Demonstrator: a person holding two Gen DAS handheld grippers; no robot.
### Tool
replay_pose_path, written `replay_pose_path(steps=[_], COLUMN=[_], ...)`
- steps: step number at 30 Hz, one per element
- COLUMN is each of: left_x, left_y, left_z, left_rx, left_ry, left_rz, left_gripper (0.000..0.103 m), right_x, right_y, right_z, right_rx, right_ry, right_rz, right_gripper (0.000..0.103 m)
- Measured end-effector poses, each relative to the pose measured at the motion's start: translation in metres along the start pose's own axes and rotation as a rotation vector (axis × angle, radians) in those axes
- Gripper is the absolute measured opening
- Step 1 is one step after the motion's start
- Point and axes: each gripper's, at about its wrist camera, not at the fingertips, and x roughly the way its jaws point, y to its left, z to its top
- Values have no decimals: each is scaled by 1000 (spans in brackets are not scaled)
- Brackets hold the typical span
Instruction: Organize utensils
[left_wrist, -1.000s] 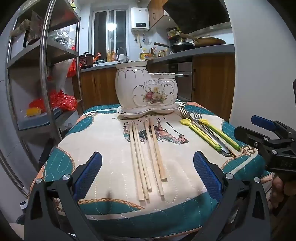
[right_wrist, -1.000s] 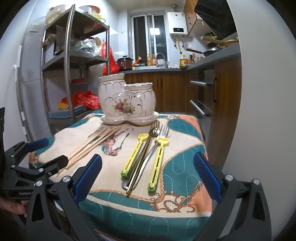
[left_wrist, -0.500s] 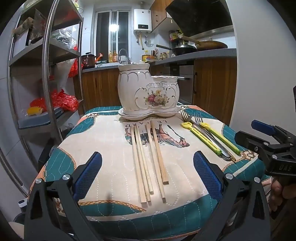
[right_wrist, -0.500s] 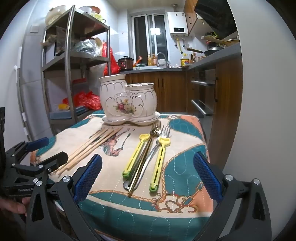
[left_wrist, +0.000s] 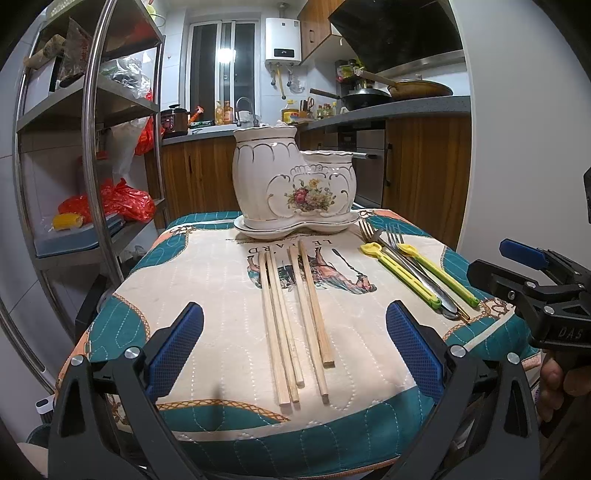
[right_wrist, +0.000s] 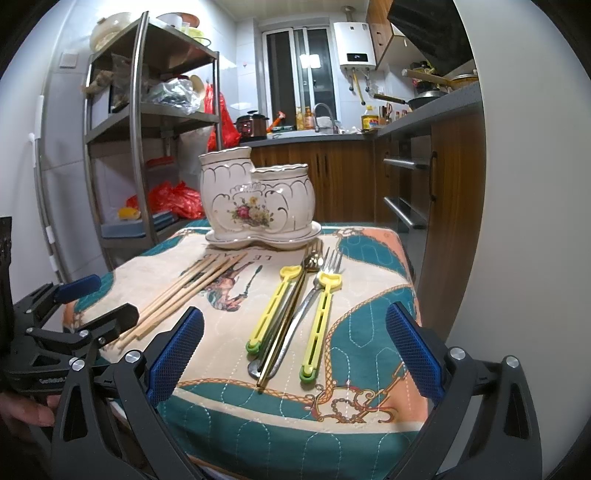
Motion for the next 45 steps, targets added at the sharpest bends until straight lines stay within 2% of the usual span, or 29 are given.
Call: replay_pose_path(steps=[21, 30, 36, 40, 43, 45], left_x=[2, 9, 15, 25, 37, 46], left_y=[1, 13, 20, 30, 37, 42], left_z=[3, 4, 5, 6, 10, 12], left_rx=[-9, -50, -67, -107, -119, -129], left_ry=[5, 32, 62, 113, 161, 201], left_rz=[-9, -11, -22, -50, -62, -76], left_gripper=[97, 90, 78, 66, 56, 50], right_x=[5, 4, 1, 7, 12, 16], right_y=[3, -1, -4, -6, -9, -10], right_z=[1, -1, 1, 5, 9, 9], right_rx=[26, 34, 57, 67, 68, 78], right_ry=[21, 30, 28, 52, 78, 95], right_rz=[9, 15, 27, 25, 17, 19], right_gripper=[98, 98, 98, 95, 84, 72])
